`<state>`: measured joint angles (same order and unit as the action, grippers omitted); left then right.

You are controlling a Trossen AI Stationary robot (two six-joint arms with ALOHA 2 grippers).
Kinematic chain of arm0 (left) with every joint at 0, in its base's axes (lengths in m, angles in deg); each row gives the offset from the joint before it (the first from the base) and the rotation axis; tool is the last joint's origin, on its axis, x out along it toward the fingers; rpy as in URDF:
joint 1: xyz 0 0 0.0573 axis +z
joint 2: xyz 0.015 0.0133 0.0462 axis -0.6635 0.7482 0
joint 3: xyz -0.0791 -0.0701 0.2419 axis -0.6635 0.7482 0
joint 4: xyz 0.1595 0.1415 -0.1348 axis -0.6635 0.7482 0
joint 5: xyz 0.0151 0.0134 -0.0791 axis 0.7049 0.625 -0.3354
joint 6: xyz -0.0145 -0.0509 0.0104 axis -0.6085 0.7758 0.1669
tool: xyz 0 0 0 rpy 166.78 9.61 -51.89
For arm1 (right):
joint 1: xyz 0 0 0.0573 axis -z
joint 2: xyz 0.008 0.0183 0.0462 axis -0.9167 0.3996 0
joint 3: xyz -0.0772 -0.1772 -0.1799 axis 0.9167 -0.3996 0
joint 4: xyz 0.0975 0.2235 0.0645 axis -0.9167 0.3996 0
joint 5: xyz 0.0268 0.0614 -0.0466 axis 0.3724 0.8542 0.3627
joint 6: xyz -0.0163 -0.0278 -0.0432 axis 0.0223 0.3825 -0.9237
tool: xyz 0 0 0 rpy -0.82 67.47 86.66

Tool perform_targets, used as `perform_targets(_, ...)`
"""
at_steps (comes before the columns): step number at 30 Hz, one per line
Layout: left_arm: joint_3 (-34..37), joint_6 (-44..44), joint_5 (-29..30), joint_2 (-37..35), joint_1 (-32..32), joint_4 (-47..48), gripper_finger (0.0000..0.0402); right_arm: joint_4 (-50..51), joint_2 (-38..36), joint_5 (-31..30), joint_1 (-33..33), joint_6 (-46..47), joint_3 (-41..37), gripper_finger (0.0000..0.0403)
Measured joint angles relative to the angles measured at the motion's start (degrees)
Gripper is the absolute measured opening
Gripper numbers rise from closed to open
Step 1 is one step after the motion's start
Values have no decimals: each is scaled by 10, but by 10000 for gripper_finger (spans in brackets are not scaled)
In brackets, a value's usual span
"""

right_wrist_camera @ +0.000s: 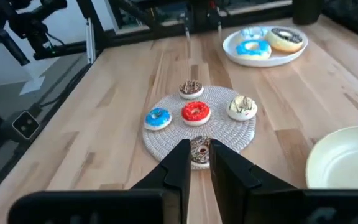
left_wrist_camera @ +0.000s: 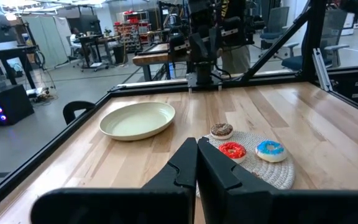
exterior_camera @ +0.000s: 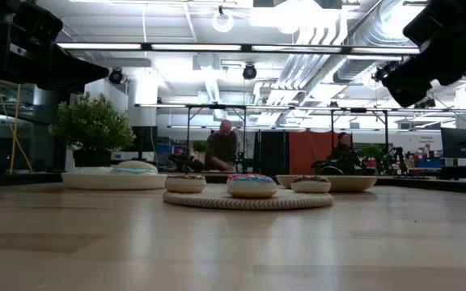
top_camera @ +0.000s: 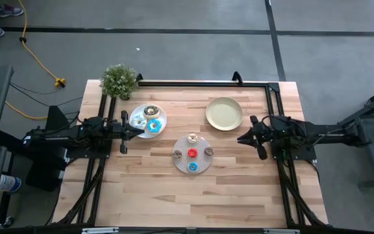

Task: Pick & Place donuts
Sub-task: Put the small chocolate brown donut on the brown plate

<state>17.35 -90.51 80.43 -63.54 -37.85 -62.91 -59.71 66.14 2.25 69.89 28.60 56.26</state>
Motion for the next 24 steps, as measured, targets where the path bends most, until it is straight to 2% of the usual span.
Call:
perform_targets(16, 0, 0, 0, 0, 0, 0, 1, 86, 332, -5, 0, -50, 212, 78)
perform_targets(24, 0, 0, 0, 0, 0, 0, 1, 93, 467, -21, 0, -79, 307, 118)
